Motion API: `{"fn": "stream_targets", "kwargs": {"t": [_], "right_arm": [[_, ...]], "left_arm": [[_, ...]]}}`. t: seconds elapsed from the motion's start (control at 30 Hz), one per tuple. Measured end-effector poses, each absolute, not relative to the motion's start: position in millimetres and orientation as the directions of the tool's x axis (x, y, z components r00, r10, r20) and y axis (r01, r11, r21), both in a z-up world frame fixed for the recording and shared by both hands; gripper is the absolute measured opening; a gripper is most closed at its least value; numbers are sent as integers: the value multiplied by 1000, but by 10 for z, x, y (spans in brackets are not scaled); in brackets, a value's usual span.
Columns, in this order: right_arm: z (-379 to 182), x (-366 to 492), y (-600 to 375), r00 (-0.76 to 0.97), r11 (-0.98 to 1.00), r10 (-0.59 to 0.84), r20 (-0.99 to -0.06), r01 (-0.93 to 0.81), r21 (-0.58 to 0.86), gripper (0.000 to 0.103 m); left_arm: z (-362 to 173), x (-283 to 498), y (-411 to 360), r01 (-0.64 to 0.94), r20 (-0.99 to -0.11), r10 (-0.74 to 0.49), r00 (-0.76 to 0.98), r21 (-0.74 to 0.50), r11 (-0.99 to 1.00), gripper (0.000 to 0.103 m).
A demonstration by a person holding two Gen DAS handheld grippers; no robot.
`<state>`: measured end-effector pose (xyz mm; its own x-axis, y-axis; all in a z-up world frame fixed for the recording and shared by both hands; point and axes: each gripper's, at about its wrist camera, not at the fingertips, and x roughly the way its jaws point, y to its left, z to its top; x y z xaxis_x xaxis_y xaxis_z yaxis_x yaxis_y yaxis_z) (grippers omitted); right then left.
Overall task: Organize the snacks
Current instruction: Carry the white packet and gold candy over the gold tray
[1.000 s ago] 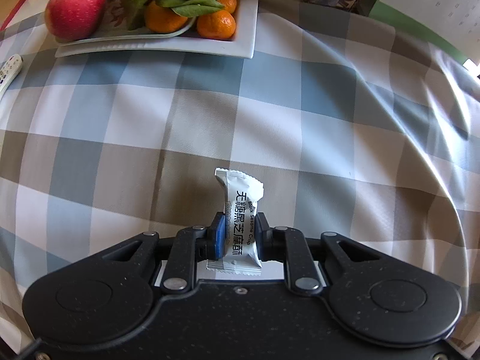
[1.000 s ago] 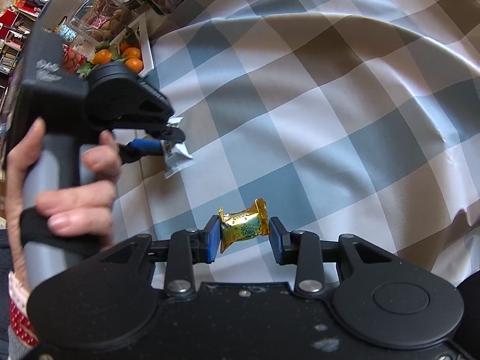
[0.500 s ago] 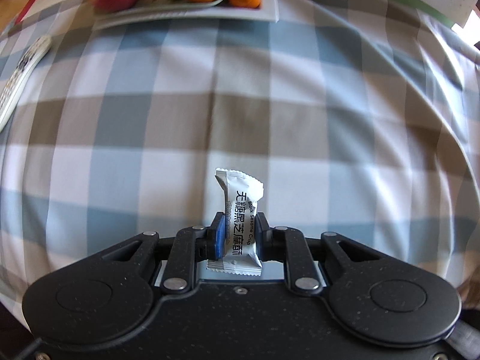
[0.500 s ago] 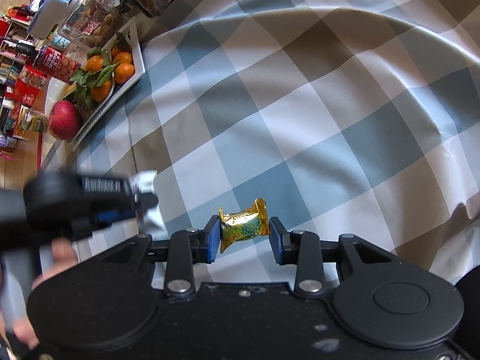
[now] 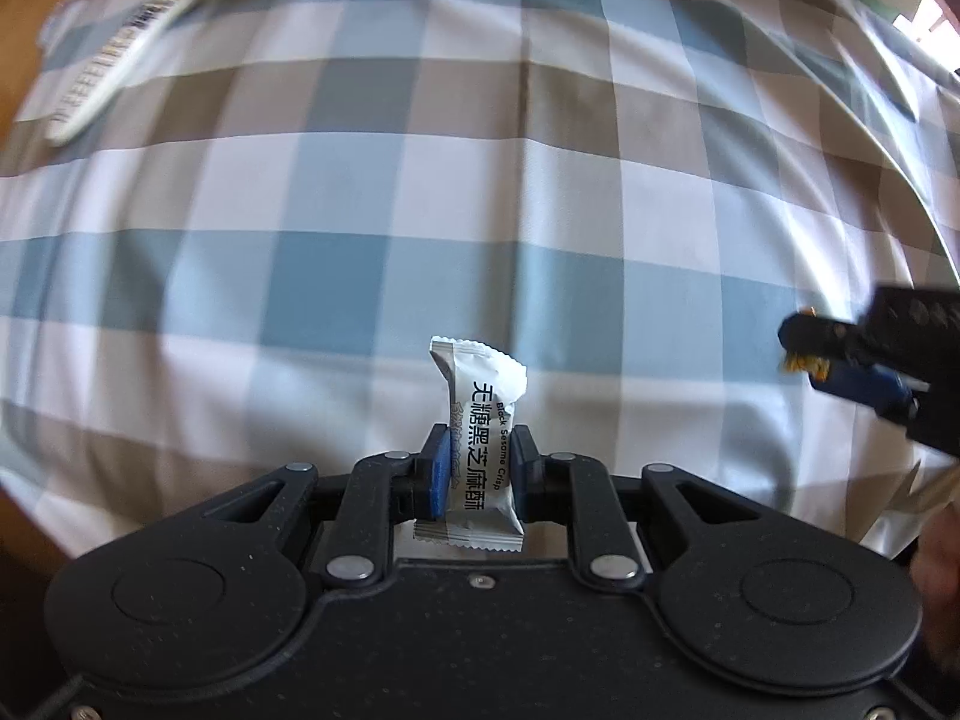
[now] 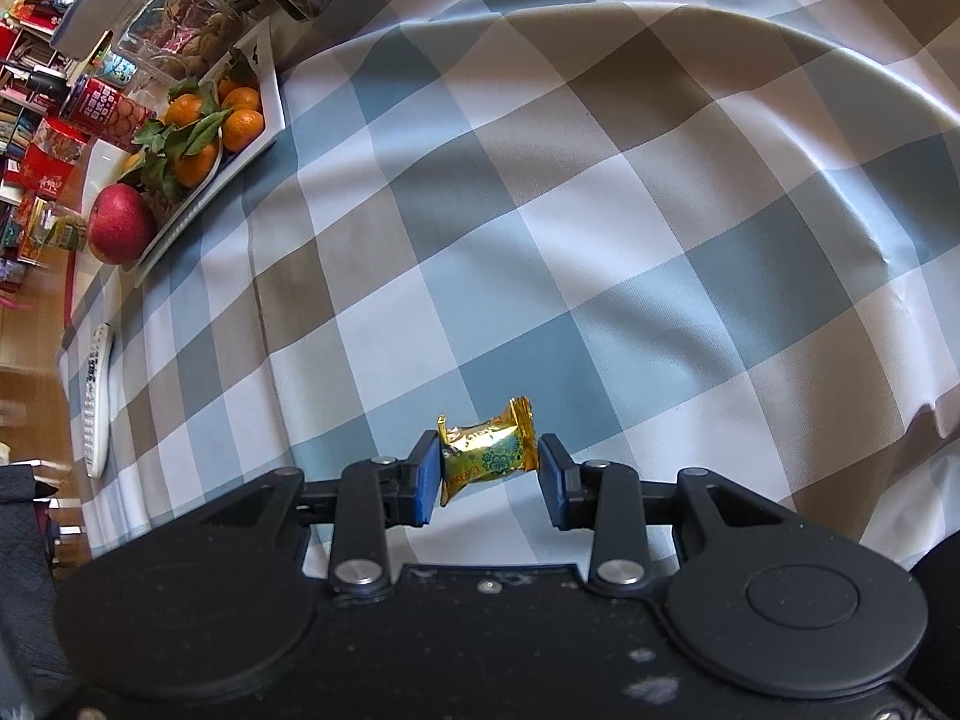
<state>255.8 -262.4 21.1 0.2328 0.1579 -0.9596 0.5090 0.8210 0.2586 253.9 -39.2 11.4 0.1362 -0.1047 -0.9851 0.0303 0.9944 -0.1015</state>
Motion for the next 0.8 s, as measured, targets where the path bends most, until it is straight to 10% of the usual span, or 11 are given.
{"fn": "stream_targets", "kwargs": {"t": [0.8], "right_arm": [[256,2230,-2616,305,867,63,-950,455,204,36]], "left_arm": [[308,1330,-122,-15,-984,-38,173,-41,999,27]]}}
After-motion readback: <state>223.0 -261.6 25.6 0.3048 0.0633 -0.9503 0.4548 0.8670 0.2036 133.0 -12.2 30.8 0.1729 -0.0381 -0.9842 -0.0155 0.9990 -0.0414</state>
